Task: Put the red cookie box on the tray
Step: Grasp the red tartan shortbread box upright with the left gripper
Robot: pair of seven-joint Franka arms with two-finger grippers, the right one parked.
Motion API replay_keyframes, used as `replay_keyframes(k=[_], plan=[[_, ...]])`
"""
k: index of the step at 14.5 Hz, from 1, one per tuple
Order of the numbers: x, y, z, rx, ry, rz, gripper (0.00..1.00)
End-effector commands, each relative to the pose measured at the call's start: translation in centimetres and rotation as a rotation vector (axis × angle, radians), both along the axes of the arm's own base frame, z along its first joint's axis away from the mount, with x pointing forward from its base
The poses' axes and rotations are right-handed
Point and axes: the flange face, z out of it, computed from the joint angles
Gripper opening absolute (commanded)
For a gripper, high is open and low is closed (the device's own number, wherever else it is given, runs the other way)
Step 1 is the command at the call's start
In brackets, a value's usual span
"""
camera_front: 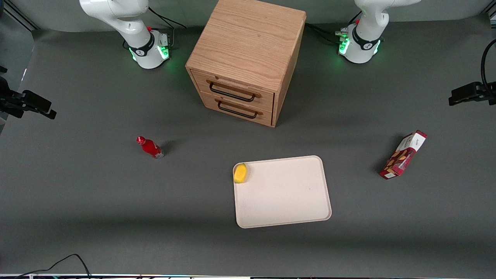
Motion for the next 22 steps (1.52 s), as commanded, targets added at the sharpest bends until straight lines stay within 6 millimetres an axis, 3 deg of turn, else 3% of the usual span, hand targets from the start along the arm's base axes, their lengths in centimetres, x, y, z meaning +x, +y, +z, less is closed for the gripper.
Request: replay_keyframes(k=[1, 3, 5, 7, 9, 12, 15, 16, 17, 22], plan=[[0.4, -0.7, -0.3, -0.010, 0.020, 0.011, 1.00], [0.5, -0.6, -0.3, -0.005, 0.013, 0.025, 1.00], [1.0, 0.3, -3.1, -0.002, 0.053, -0.055, 1.00], [2.0, 1.7, -9.9, 0.023, 0.113, -0.342, 1.00], [2.1, 4.5, -17.0, -0.022, 0.122, -0.516, 1.00], [1.1, 5.9, -27.5, -0.069, 0.057, -0.611, 1.00], [-0.3, 6.2, -36.3, -0.091, -0.077, -0.601, 1.00], [-0.6, 6.1, -38.2, -0.088, -0.099, -0.595, 0.84], [-0.7, 6.2, -39.1, -0.107, -0.109, -0.565, 0.03], [0.2, 6.7, -37.9, -0.125, -0.106, -0.537, 0.00]])
